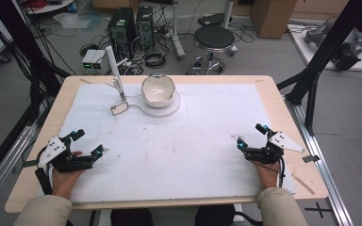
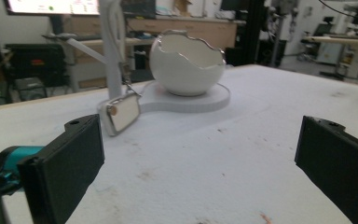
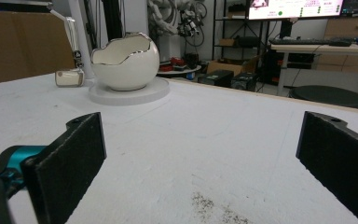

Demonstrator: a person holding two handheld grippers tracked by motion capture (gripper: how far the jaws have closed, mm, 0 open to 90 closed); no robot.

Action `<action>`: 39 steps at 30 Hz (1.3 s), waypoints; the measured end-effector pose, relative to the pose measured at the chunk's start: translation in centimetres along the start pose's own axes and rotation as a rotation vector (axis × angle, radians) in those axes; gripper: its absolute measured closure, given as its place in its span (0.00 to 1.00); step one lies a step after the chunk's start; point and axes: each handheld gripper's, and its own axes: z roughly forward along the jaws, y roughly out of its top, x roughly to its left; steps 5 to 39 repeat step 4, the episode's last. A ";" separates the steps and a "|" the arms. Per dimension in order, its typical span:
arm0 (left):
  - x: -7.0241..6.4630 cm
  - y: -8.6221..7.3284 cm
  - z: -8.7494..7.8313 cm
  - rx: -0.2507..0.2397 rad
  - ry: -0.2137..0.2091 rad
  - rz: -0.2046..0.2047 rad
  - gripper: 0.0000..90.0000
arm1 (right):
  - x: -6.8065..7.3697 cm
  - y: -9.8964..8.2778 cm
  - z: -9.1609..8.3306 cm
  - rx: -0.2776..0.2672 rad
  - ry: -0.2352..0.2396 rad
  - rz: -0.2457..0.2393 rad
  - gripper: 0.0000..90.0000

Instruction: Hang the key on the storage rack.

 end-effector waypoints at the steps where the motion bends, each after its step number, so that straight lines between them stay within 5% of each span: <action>1: 0.0 -0.1 -0.2 -0.018 0.010 -0.007 0.02 | 0.0 0.0 0.0 0.002 -0.001 -0.002 0.00; 39: -0.2 -0.1 -0.3 -0.032 0.023 0.009 0.02 | 0.1 0.0 0.0 0.003 -0.014 -0.004 0.01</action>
